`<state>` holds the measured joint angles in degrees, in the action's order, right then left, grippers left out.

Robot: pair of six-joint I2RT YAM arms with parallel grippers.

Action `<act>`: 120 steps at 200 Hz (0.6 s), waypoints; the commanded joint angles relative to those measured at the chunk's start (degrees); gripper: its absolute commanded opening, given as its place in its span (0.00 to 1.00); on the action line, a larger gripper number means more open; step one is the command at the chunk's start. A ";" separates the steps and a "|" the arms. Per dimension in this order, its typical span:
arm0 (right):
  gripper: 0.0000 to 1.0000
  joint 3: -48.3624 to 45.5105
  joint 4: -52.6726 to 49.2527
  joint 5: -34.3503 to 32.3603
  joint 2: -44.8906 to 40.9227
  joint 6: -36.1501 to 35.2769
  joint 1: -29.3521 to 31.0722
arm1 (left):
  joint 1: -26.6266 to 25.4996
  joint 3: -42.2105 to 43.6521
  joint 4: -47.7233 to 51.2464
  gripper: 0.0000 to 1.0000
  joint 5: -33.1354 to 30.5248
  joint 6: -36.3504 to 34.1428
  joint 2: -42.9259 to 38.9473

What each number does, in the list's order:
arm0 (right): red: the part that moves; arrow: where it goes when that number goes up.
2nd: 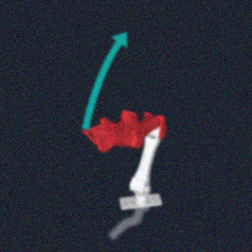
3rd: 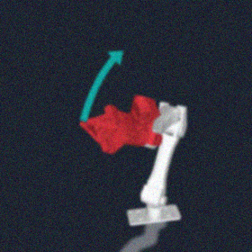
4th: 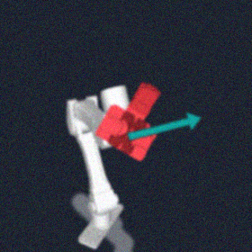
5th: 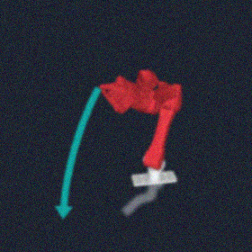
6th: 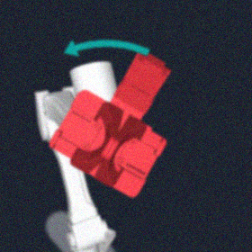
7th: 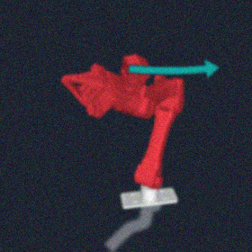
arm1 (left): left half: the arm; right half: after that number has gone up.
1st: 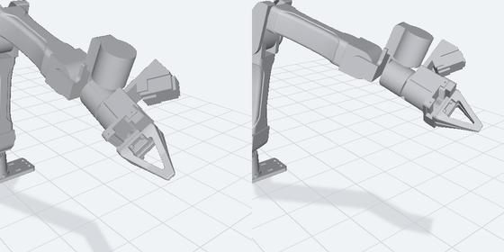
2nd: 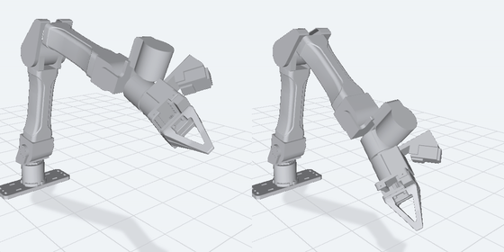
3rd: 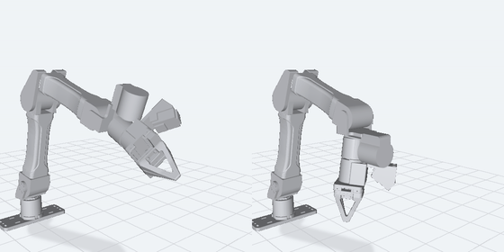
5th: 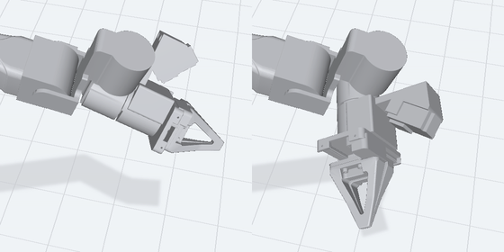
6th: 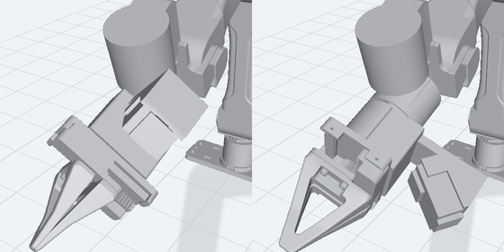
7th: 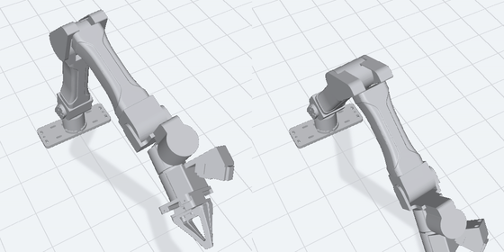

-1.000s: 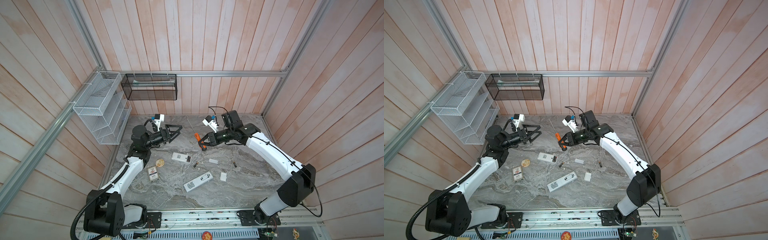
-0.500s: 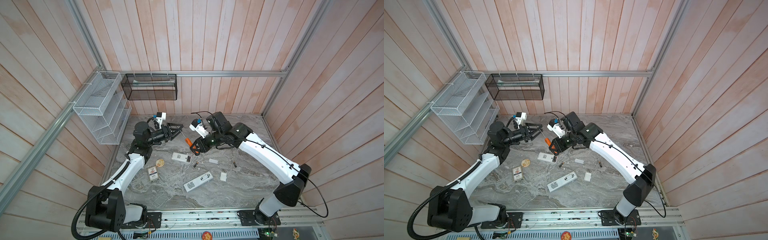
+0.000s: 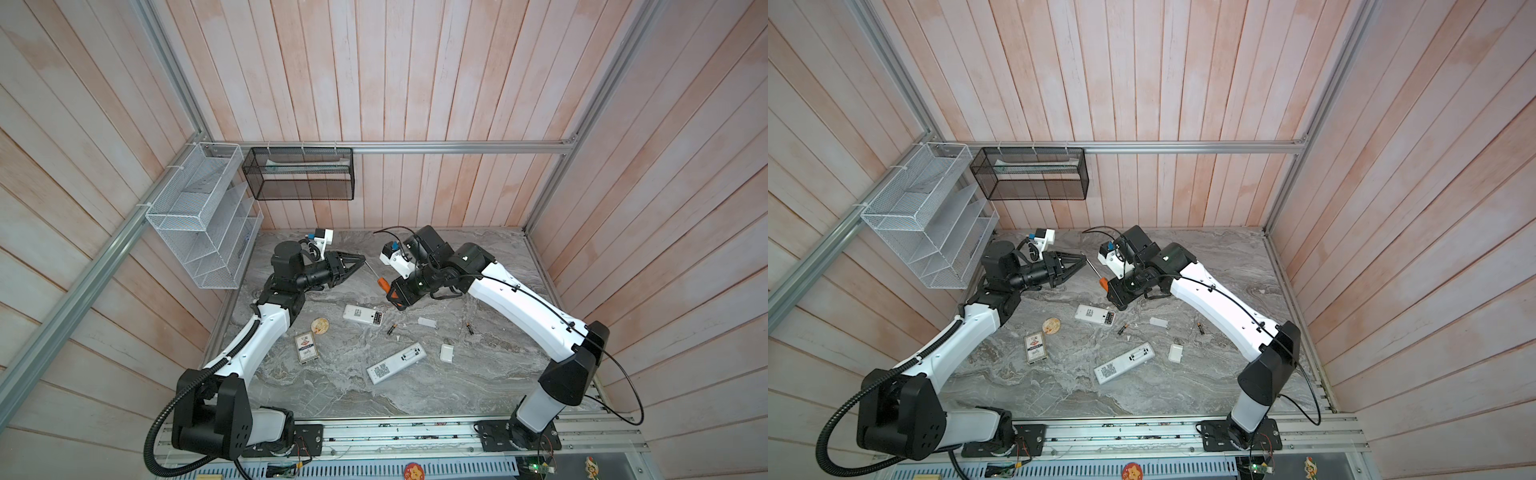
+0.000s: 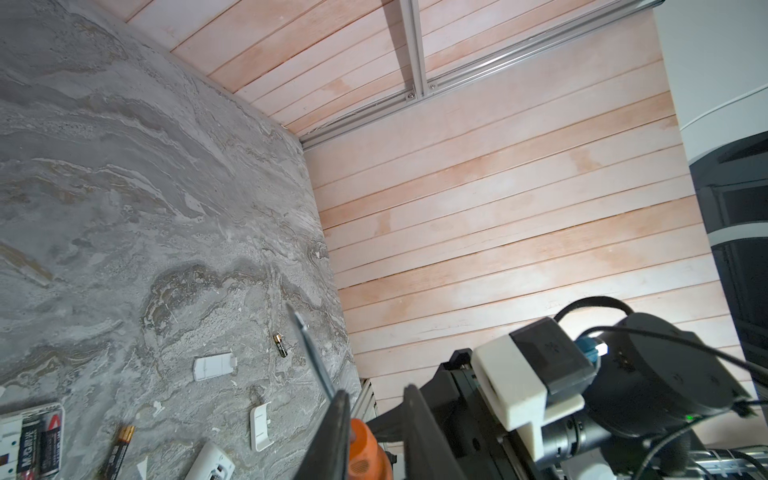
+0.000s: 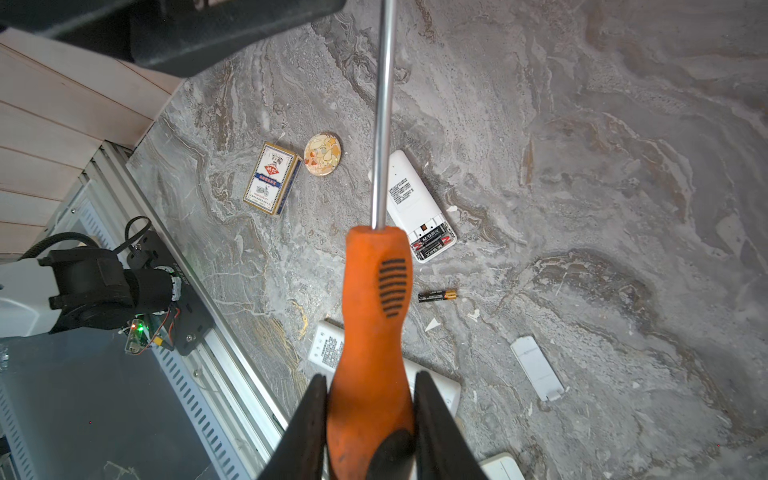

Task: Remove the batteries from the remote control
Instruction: 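Lift the screwdriver with the right gripper toward the raised left gripper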

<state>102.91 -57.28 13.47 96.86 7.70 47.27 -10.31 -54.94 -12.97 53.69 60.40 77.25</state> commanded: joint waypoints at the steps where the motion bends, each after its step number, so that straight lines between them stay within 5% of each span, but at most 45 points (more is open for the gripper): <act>1: 0.14 2.64 -0.95 -1.63 0.33 -0.67 0.51 | -0.15 -1.57 1.83 0.25 -0.55 -2.37 0.78; 73: 0.13 4.84 -2.01 -2.87 1.05 -1.44 1.03 | 0.23 -0.53 1.68 0.71 -3.20 -1.07 -0.09; 120: 0.13 6.38 -3.18 -3.87 2.59 -2.34 2.23 | -0.24 -1.13 -0.83 0.72 -3.15 0.60 0.93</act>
<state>106.74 -58.94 10.39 98.10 6.68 48.64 -10.26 -55.11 -11.55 50.94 60.51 77.69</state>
